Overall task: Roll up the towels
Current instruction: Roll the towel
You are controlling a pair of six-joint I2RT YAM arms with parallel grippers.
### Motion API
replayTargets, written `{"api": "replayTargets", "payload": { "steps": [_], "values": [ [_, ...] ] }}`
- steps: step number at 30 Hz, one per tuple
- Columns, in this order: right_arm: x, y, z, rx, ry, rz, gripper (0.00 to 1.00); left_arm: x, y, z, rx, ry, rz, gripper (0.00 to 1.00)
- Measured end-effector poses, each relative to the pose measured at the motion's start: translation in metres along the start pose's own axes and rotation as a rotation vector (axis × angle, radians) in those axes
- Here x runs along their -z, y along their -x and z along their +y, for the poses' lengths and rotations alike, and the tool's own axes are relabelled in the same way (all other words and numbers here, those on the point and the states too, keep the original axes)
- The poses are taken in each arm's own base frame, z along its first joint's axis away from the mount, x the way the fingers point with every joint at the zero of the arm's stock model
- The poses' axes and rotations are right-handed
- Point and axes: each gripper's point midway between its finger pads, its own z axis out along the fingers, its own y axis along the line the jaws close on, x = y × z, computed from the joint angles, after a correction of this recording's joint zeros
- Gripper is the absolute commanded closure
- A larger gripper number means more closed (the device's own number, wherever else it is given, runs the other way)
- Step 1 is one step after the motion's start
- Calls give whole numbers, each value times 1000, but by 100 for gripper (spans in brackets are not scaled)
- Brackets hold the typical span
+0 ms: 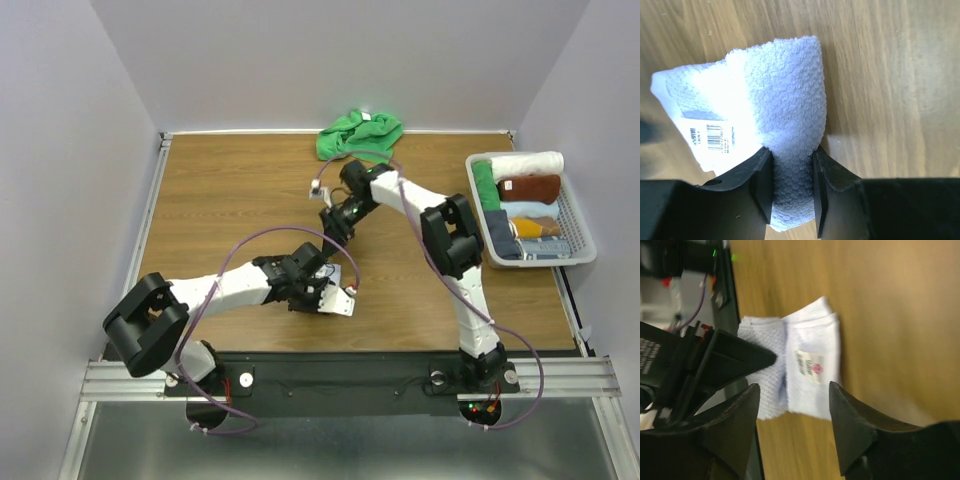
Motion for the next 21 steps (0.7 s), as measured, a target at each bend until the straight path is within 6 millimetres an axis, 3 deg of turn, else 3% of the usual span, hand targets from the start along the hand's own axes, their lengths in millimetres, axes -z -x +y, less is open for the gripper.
{"api": "replayTargets", "payload": {
  "steps": [3,5,6,8,10,13,16,21],
  "values": [
    [57,35,-5,68,-118,-115,30,2,1,3,81,-92,-29,67],
    [99,50,2,113,-207,-187,29,3,1,6,139,-150,-52,66],
    [111,53,6,127,-230,-207,28,2,0,6,170,-184,-61,66],
    [145,60,26,183,-305,-266,20,2,-2,7,221,-248,-75,66],
    [160,58,53,236,-346,-292,20,0,-2,11,272,-309,-88,65],
    [163,52,92,304,-368,-302,20,-2,-2,13,358,-402,-108,63],
    [160,37,116,351,-394,-289,21,-3,-2,17,434,-473,-121,62],
    [132,8,121,383,-453,-195,27,-5,-4,22,570,-594,-138,62]
  ]
}}
